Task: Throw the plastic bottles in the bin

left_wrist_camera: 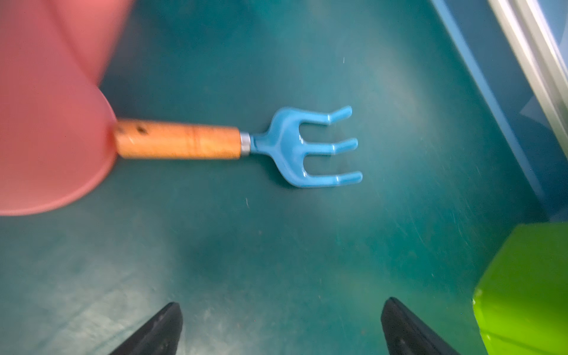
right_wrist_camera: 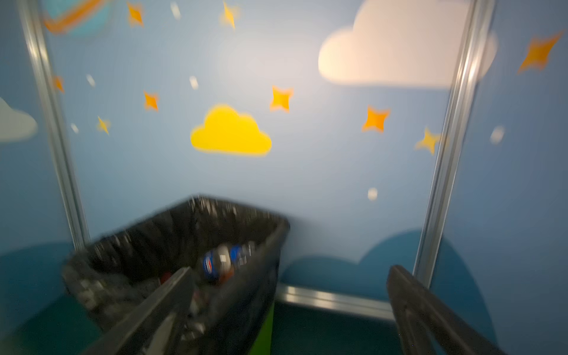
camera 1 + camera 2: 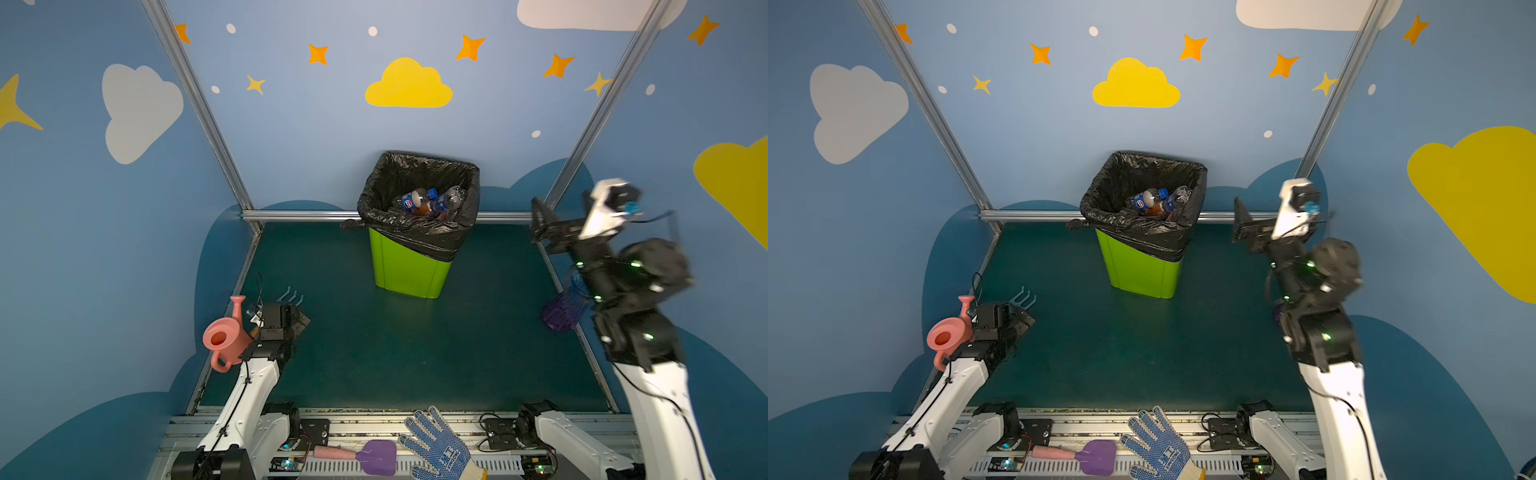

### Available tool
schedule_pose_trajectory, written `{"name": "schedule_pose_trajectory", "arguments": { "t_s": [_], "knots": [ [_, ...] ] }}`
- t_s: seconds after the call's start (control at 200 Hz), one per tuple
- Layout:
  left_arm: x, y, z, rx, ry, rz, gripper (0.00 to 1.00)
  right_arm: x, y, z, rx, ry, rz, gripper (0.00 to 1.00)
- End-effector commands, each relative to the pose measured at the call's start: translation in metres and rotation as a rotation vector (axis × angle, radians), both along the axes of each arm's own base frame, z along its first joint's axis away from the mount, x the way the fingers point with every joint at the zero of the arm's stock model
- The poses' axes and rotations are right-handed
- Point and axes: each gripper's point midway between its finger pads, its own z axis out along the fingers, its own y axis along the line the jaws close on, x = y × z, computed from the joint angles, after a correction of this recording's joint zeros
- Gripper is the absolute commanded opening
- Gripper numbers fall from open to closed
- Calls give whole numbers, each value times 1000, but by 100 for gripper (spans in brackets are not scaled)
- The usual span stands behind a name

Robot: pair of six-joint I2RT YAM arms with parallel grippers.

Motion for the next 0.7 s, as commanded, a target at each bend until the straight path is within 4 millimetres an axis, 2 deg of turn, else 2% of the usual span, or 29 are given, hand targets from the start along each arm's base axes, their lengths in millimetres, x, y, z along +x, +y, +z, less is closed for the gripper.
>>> {"name": "schedule_pose_trajectory", "arguments": {
  "t_s": [0.0,0.105,0.165,0.295,0.385,0.415,0.481,0.581,0.661,0.696],
  "knots": [
    [8,17,23,108,-59,36,100,24,-20,-125,-4,211,-91,98],
    [9,25,24,153,-67,64,100,17,-36,-216,4,335,-136,98],
    [10,29,25,180,-64,70,100,12,-42,-253,2,391,-153,98],
    [13,37,24,236,-49,93,100,13,-62,-312,26,486,-246,98],
    [20,39,30,275,-56,87,100,19,-59,-348,10,588,-234,98],
    [22,41,33,302,-61,86,100,22,-58,-356,7,612,-230,98],
    [23,46,38,367,-60,96,100,31,-56,-359,-17,643,-213,98],
    [24,52,39,431,-56,107,100,50,-51,-341,-9,491,-186,98],
    [26,54,39,472,-86,110,100,59,-43,-341,-29,464,-140,98],
    [27,55,39,488,-104,114,100,63,-40,-348,-42,467,-125,98]
  ]
}}
